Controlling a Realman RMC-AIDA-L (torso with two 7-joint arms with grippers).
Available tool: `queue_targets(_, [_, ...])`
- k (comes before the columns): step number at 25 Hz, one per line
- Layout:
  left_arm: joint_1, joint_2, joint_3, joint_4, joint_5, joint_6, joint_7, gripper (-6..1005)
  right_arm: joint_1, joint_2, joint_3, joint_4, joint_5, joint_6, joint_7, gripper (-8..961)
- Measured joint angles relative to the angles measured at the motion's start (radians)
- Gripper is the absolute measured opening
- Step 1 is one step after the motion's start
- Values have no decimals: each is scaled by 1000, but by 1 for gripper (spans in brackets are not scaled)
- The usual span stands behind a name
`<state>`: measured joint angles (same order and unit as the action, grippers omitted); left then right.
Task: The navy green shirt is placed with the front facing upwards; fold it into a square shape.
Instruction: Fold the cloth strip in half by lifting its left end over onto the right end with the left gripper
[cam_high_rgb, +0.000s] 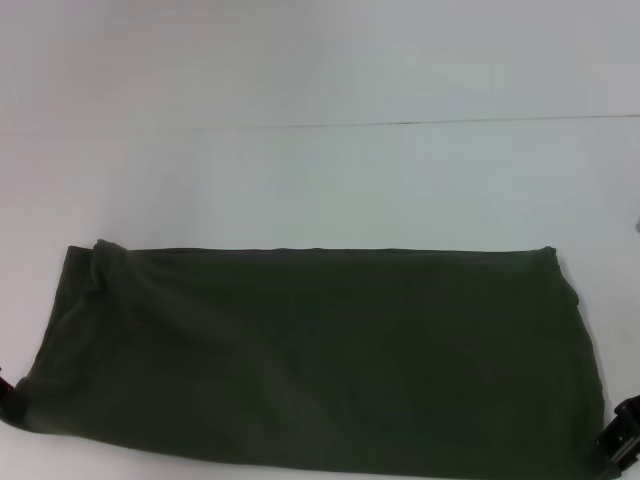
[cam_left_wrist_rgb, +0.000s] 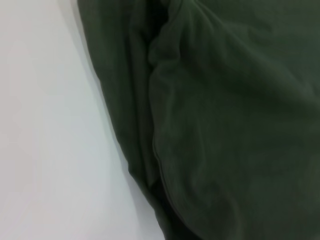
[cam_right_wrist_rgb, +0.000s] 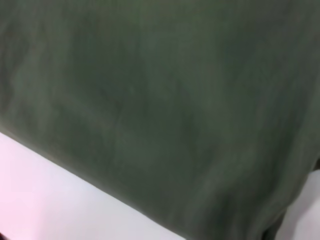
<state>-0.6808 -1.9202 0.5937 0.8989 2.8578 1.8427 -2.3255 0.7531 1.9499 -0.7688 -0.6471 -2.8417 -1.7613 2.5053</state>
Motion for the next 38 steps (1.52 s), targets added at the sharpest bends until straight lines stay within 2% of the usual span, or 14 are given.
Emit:
queue_targets(2, [0, 0, 0, 0, 0, 0, 0, 15, -5, -12, 8, -1, 1, -4, 3, 241])
queue_targets(5, [-2, 2, 0, 0, 0, 1, 0, 16, -12, -43, 39, -8, 1, -23, 3, 364])
queue_targets(7, [-3, 2, 0, 0, 0, 2, 0, 16, -15, -73, 102, -32, 3, -52, -9, 450])
queue_targets(11, [-2, 2, -2, 1, 0, 3, 2, 16, -21, -117, 250, -72, 43, -109, -52, 588])
queue_targets(14, [2, 0, -9, 2, 0, 4, 6, 16, -40, -140, 350, -67, 159, -126, -89, 587])
queue_targets(17, [7, 0, -22, 2, -1, 6, 16, 16, -70, -143, 383, -16, 331, -117, -145, 585])
queue_targets(20, [12, -2, -34, 2, -1, 7, 20, 16, -93, -127, 382, 73, 478, -98, -242, 584])
queue_targets(23, [18, -4, -36, 2, -1, 7, 19, 17, -98, -88, 378, 130, 533, -79, -331, 583])
queue_targets(27, [22, -5, -33, 2, -1, 7, 0, 17, -93, -38, 384, 137, 540, -63, -414, 583])
queue_targets(30, [23, -5, -25, 4, 0, 5, -20, 17, -94, -15, 389, 141, 571, -54, -474, 583])
queue_targets(33, [26, -6, -15, 8, 0, 4, -42, 109, -111, 3, 389, 143, 635, -51, -535, 584])
queue_targets(38, [37, -8, -3, 44, 2, -17, -87, 177, -120, 20, 389, 146, 683, -48, -597, 584])
